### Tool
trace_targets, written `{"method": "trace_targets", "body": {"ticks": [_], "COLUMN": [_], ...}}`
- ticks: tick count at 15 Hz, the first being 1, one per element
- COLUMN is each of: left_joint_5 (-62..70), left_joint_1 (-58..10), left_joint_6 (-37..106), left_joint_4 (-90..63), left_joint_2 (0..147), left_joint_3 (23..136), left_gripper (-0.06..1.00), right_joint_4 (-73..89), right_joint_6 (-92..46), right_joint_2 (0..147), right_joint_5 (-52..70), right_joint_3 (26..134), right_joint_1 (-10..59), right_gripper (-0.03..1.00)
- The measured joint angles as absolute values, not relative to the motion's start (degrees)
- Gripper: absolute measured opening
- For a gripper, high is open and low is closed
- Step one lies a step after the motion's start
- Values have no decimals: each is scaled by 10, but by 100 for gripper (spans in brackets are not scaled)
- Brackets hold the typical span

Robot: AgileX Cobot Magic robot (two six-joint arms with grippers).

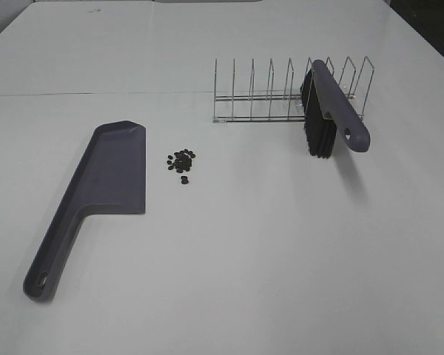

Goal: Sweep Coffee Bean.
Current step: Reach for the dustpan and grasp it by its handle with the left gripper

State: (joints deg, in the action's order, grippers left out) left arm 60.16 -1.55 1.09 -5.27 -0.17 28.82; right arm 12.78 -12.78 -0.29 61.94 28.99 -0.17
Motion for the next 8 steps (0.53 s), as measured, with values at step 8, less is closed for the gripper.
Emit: {"method": "trace_targets", "body": {"ticks": [8], "left_joint_5": [410], "left_joint_1": [-15], "left_joint_6": [11], "left_joint_4": [-100], "left_joint_2": [217], "left_joint_3": [300], "left_gripper": [72], "right_joint_4": [128], "right_joint_6": [-128], "right_joint_2": [-3], "right_joint_5": [619], "right_joint_3": [290], "right_joint_1": [-2], "right_gripper": [68]}}
